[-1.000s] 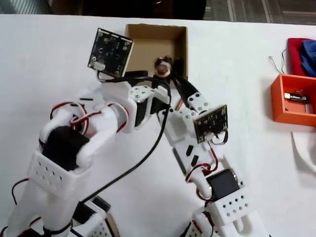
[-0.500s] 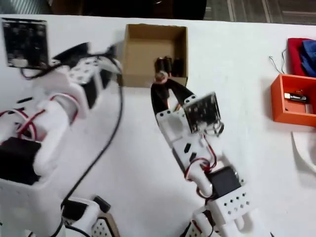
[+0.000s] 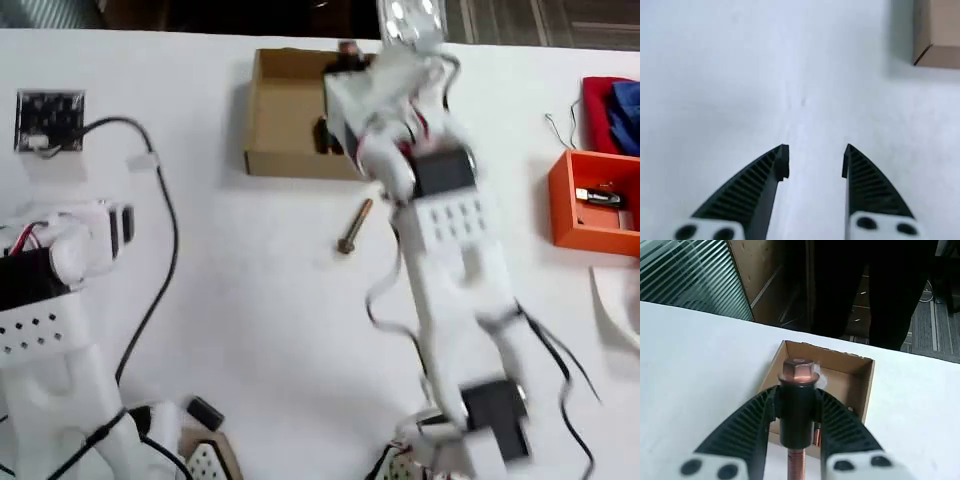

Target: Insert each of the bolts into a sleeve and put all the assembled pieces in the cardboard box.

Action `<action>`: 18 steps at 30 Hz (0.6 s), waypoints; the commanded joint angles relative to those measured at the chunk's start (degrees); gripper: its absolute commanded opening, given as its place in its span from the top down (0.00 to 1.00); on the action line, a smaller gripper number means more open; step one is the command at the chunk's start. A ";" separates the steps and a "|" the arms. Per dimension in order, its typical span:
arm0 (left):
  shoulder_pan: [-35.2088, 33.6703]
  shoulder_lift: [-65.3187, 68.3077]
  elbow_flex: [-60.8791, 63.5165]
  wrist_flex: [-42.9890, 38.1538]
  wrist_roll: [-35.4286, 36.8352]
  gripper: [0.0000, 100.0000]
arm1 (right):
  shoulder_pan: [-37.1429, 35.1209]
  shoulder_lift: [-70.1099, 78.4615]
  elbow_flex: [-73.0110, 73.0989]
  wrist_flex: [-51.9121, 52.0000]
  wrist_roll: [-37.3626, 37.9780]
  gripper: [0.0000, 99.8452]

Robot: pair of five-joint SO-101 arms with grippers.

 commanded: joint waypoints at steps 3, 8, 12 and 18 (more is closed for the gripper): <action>-3.60 -0.79 7.69 -1.41 -2.55 0.80 | 0.31 22.46 -30.24 6.20 -1.67 0.98; -6.68 -0.79 18.33 -9.23 -2.81 0.80 | 0.04 42.15 -51.69 7.69 -7.82 0.98; -9.05 -0.79 27.12 -17.85 -2.81 0.80 | -1.19 54.20 -60.84 7.78 -7.82 0.98; -8.97 -0.79 38.02 -24.53 -2.73 0.80 | -0.84 63.96 -63.30 4.70 -7.82 0.98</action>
